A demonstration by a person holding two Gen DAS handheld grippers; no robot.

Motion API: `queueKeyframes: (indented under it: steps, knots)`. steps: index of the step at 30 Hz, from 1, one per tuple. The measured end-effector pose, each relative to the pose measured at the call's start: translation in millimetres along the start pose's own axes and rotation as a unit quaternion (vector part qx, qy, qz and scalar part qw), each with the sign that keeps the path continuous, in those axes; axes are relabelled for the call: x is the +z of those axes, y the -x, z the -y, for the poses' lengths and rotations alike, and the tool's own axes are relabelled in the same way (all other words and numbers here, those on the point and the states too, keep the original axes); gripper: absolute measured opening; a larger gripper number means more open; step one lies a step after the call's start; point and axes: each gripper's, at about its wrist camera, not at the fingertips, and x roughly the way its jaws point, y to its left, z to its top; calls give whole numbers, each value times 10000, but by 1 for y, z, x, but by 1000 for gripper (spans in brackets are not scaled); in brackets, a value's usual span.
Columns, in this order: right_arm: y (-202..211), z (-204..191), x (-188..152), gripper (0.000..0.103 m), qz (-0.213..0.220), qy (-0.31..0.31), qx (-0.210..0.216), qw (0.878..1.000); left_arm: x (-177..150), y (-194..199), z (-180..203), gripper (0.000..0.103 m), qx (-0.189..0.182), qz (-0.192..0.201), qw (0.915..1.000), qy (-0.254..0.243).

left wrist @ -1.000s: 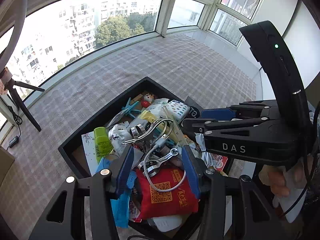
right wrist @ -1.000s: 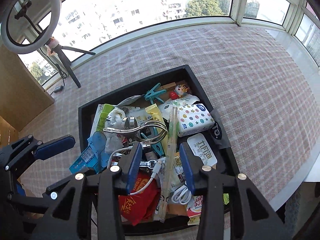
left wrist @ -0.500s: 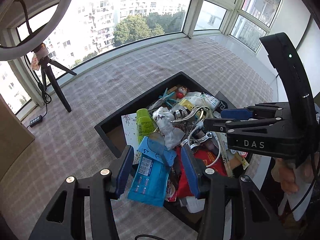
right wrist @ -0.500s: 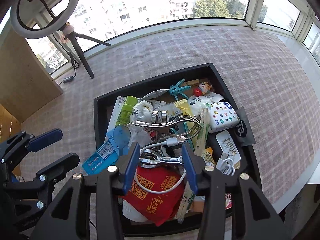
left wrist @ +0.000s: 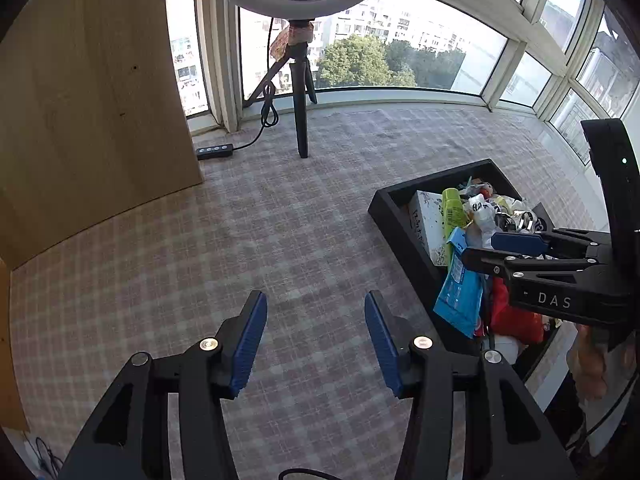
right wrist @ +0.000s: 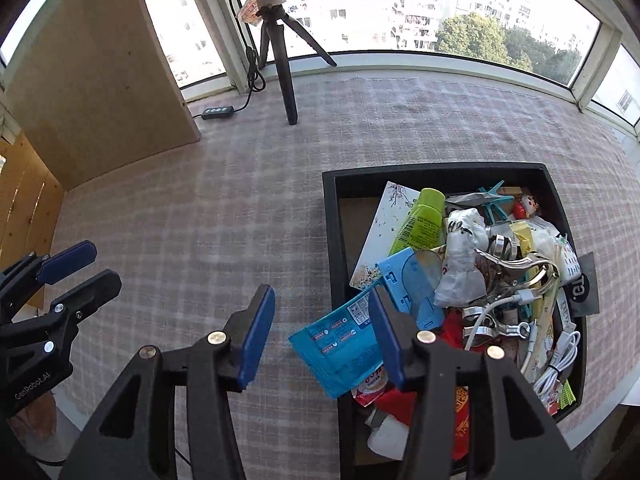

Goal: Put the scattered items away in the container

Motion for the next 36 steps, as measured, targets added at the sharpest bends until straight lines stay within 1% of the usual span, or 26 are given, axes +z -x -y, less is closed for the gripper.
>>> queueKeyframes:
  steps: [4,8,12,17,20,22,23,24,25,32,36]
  knots:
    - [-9,-48,-5,49,51,326,40,9994,-24,11,-44,53,395,27,9986,351]
    - [-19,-88,-14,51,101,471,124,9988,-55,23,-86,59,672,68,9953,694]
    - [-27,-121,-27,52,180,593,126,9980,-86,36,-120,61,945,92,9898,1061]
    - [-31,-149,-42,52,231,640,196,9975,-120,50,-154,61,1238,179,9816,1443]
    - [-34,-158,-52,53,259,540,244,9979,-138,58,-168,61,1443,219,9774,1530]
    - [-37,-161,-60,54,252,425,306,9983,-149,61,-176,61,1507,210,9756,1581]
    - [-39,-163,-63,54,259,390,311,9984,-154,63,-180,62,1527,204,9751,1597]
    - [-40,-165,-66,54,274,373,294,9985,-159,64,-184,65,1558,188,9744,1610]
    - [-41,-168,-70,54,297,364,253,9986,-162,64,-186,66,1589,168,9739,1612]
    - [-49,-190,-89,54,378,593,21,9975,-178,73,-198,66,1560,143,9728,1709]
    - [-53,-198,-96,54,339,531,86,9980,-182,78,-202,66,1639,174,9719,1682]
